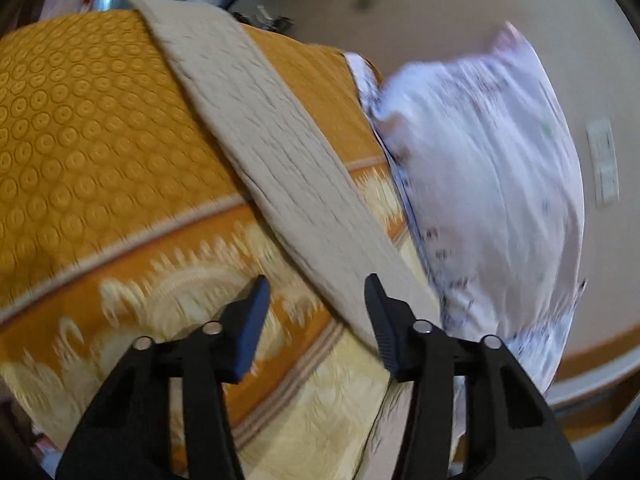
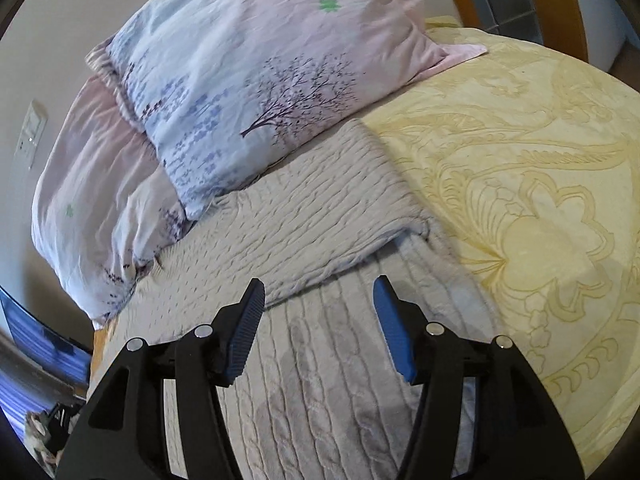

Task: Fold small clothes
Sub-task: 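Grasp the other sleeve with the left tool, then fold the held sleeve across the sweater back and open the left tool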

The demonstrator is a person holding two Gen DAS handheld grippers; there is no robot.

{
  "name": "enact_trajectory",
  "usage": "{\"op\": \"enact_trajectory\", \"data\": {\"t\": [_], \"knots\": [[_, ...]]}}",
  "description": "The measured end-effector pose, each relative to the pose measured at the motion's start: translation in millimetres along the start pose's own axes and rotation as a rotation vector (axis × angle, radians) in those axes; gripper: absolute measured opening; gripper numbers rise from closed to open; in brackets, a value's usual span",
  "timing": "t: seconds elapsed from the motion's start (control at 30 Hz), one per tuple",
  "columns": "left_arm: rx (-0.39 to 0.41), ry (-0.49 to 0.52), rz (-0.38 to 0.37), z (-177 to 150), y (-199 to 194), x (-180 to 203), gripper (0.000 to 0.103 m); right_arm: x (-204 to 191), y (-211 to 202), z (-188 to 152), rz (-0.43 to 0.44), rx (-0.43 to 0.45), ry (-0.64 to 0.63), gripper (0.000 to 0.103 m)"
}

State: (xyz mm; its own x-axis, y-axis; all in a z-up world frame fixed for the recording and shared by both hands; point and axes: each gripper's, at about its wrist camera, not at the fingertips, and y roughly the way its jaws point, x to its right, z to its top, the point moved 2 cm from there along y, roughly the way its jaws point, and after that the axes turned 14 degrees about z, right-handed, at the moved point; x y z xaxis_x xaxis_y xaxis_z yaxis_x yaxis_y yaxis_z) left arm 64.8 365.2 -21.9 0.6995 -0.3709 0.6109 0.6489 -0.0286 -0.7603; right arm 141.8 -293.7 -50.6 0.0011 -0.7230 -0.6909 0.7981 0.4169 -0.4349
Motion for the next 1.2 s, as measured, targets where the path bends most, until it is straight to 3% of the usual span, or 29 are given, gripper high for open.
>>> {"op": "enact_trajectory", "data": {"t": [0.3,0.37,0.43,0.47,0.6,0.73,0.9,1.03,1.17,1.2], "knots": [[0.055,-0.116,0.001,48,8,-5,0.044,-2,0,-7,0.026,-0.025,-0.017,0.059],[0.061,-0.128,0.006,53,8,-7,0.039,-1,1,-8,0.032,-0.030,-0.019,0.059],[0.051,-0.129,0.013,54,11,-5,0.005,-2,2,-8,0.039,-0.032,-0.025,0.059],[0.041,-0.126,0.006,53,11,-1,0.007,-3,2,-9,0.042,-0.034,-0.027,0.059],[0.051,-0.066,-0.080,43,-3,33,0.006,-4,2,-8,0.061,-0.039,-0.025,0.059],[0.041,0.035,-0.214,23,-14,95,0.006,-9,-2,-5,0.083,-0.036,-0.026,0.059],[-0.019,0.197,-0.380,-27,-17,179,0.006,-17,-9,-3,0.111,-0.034,-0.045,0.059],[-0.120,0.388,-0.473,-104,-1,245,0.006,-20,-13,-3,0.122,-0.031,-0.051,0.059],[-0.251,0.619,-0.386,-196,36,279,0.010,-18,-14,-3,0.107,-0.041,-0.054,0.059],[-0.290,0.676,-0.349,-215,49,282,0.017,-18,-13,-2,0.102,-0.050,-0.055,0.059]]}}
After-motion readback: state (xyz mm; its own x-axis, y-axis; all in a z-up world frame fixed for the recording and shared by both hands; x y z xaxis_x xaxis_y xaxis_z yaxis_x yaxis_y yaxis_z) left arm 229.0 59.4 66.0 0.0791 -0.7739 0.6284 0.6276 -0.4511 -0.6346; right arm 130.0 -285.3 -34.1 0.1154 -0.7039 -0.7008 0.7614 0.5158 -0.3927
